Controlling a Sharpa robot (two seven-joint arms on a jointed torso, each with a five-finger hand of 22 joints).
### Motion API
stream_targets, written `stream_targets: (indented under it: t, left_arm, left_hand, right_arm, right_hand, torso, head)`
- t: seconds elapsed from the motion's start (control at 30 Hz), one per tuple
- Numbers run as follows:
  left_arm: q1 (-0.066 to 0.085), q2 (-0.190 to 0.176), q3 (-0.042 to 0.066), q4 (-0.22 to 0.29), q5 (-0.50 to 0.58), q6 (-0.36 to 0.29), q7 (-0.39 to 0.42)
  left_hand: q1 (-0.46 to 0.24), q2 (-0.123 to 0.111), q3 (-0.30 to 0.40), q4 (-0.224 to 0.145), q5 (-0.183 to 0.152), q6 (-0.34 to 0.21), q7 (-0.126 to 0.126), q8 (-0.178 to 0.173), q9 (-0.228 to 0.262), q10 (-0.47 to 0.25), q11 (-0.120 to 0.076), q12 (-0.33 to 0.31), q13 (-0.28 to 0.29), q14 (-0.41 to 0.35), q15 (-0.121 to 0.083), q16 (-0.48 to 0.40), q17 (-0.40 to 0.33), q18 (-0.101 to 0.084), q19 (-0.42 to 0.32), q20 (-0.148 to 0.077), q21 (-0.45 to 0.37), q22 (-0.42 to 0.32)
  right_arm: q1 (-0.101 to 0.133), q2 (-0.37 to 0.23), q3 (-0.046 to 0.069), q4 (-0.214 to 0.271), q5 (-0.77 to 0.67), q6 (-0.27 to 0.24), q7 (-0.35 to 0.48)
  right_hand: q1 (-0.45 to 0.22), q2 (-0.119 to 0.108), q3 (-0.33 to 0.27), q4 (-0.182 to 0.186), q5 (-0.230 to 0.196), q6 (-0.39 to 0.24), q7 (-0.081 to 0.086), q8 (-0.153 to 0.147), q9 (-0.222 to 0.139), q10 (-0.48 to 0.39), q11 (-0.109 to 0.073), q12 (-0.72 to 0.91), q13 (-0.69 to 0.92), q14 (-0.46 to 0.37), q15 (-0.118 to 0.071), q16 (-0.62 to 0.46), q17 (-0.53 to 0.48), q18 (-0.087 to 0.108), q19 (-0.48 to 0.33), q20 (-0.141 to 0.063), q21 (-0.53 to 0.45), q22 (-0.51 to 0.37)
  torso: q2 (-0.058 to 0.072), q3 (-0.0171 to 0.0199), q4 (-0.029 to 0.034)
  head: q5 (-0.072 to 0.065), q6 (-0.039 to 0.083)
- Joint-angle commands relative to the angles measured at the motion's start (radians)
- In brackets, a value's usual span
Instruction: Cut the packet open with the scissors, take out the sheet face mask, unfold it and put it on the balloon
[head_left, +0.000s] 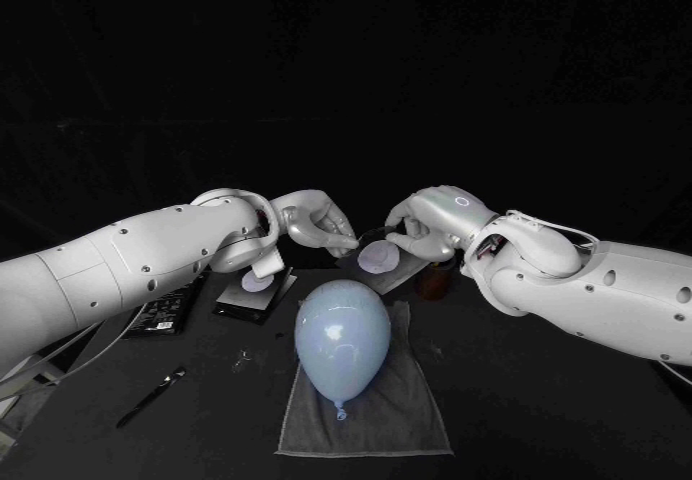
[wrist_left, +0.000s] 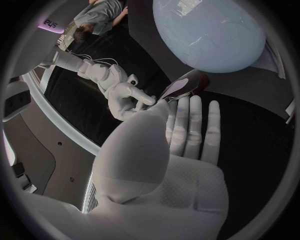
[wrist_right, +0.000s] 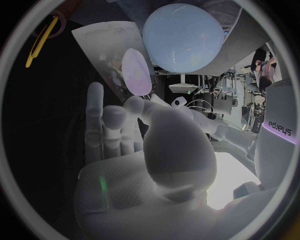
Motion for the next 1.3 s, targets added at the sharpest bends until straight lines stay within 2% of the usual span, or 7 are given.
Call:
stream_targets:
  t: [0.03,0.37,0.67,0.77,0.93,1.03,1.3]
  left_arm:
    - [0.0,0.003,0.001,0.0,0.015,0.007,0.002]
    - [-0.001,0.008,-0.002,-0.001,0.033,-0.004,-0.001]
    - [-0.001,0.013,-0.004,-0.003,0.049,-0.032,-0.004]
    - [-0.001,0.013,-0.004,-0.003,0.062,-0.042,-0.005]
    - [-0.001,0.008,-0.004,-0.005,0.106,-0.056,-0.002]
    - [-0.001,0.004,-0.004,-0.007,0.133,-0.061,-0.001]
    - [-0.001,0.001,-0.006,-0.011,0.162,-0.053,-0.005]
  left_hand:
    - [0.004,0.016,0.011,0.0,0.002,0.002,0.002,0.007,0.004,0.009,0.001,-0.008,0.001,0.009,0.0,-0.004,0.003,0.013,0.01,-0.002,0.003,0.001]
    - [-0.013,0.014,0.016,0.004,0.002,0.008,0.0,0.019,0.02,0.03,-0.002,-0.009,0.004,0.026,-0.005,-0.004,0.012,0.016,0.018,-0.002,0.007,0.003]
    - [-0.122,-0.051,-0.054,0.007,0.002,0.013,-0.002,0.019,0.034,0.04,-0.003,-0.02,0.008,0.034,-0.007,-0.01,0.029,0.018,0.03,-0.003,0.01,0.003]
    - [-0.125,-0.053,-0.057,0.006,0.002,0.011,-0.002,0.017,0.034,0.037,-0.003,-0.023,0.008,0.033,-0.007,-0.012,0.03,0.018,0.03,-0.004,0.01,0.003]
    - [-0.108,-0.025,-0.047,0.003,0.002,-0.03,0.02,-0.019,0.026,-0.011,0.018,-0.059,0.0,0.011,0.009,-0.034,0.036,0.016,0.023,-0.002,0.003,-0.001]
    - [-0.091,-0.027,-0.044,0.002,0.002,-0.066,0.035,-0.044,0.017,-0.044,0.031,-0.079,-0.005,0.012,0.017,-0.038,0.04,0.016,0.022,-0.002,0.001,-0.002]
    - [-0.084,-0.049,-0.059,0.002,0.002,-0.076,0.047,-0.057,0.014,-0.057,0.04,-0.087,-0.003,0.01,0.024,-0.045,0.046,0.015,0.019,-0.002,-0.003,-0.003]
  right_arm:
    - [0.001,0.001,0.001,0.003,-0.013,-0.021,0.009]
    - [0.001,0.004,0.001,0.007,-0.013,-0.024,0.016]
    - [0.001,0.008,0.001,0.01,-0.012,-0.024,0.019]
    - [0.001,0.008,0.001,0.01,-0.012,-0.023,0.019]
    - [0.001,0.007,0.001,0.009,-0.012,-0.021,0.018]
    - [0.001,0.005,0.001,0.008,-0.012,-0.022,0.018]
    - [0.001,0.003,0.001,0.008,-0.012,-0.03,0.018]
  right_hand:
    - [-0.001,0.005,-0.001,-0.006,0.003,0.008,0.002,0.023,0.059,0.007,0.003,-0.002,0.001,0.008,-0.001,0.003,0.001,0.01,0.004,0.005,0.004,0.002]
    - [-0.002,0.005,-0.001,-0.005,0.003,0.008,0.002,0.023,0.059,0.008,0.002,-0.004,0.0,0.008,-0.001,0.002,0.0,0.01,0.004,0.005,0.004,0.001]
    - [-0.002,0.005,-0.001,-0.005,0.003,0.008,0.002,0.023,0.059,0.007,0.002,-0.005,-0.001,0.008,-0.001,0.001,-0.001,0.01,0.003,0.005,0.003,0.001]
    - [-0.002,0.005,-0.001,-0.005,0.003,0.008,0.002,0.023,0.059,0.007,0.002,-0.005,-0.001,0.008,-0.001,0.001,-0.001,0.01,0.003,0.005,0.003,0.001]
    - [-0.003,0.005,-0.001,-0.005,0.003,0.008,0.002,0.023,0.059,0.008,0.002,-0.007,-0.001,0.008,-0.001,0.0,-0.001,0.01,0.003,0.005,0.003,0.001]
    - [-0.003,0.005,-0.001,-0.005,0.003,0.008,0.002,0.023,0.059,0.008,0.002,-0.007,-0.001,0.008,-0.001,0.0,-0.001,0.01,0.003,0.005,0.003,0.001]
    - [-0.003,0.005,-0.001,-0.005,0.003,0.008,0.002,0.023,0.059,0.008,0.002,-0.007,-0.001,0.009,-0.001,0.0,-0.001,0.01,0.003,0.005,0.003,0.001]
  torso:
    - [0.0,0.0002,0.0002]
    - [0.001,0.0002,0.0002]
    - [0.0,0.0005,0.0002]
    - [0.0,0.0003,-0.0003]
    - [0.0,0.0004,0.0001]
    - [0.0,0.0004,0.0001]
    - [0.0,-0.0004,0.0005]
  head:
    - [-0.001,0.0]
    - [0.001,-0.003]
    - [0.0,-0.004]
    - [0.0,-0.003]
    - [0.0,-0.002]
    - [0.0,-0.002]
    - [-0.001,-0.004]
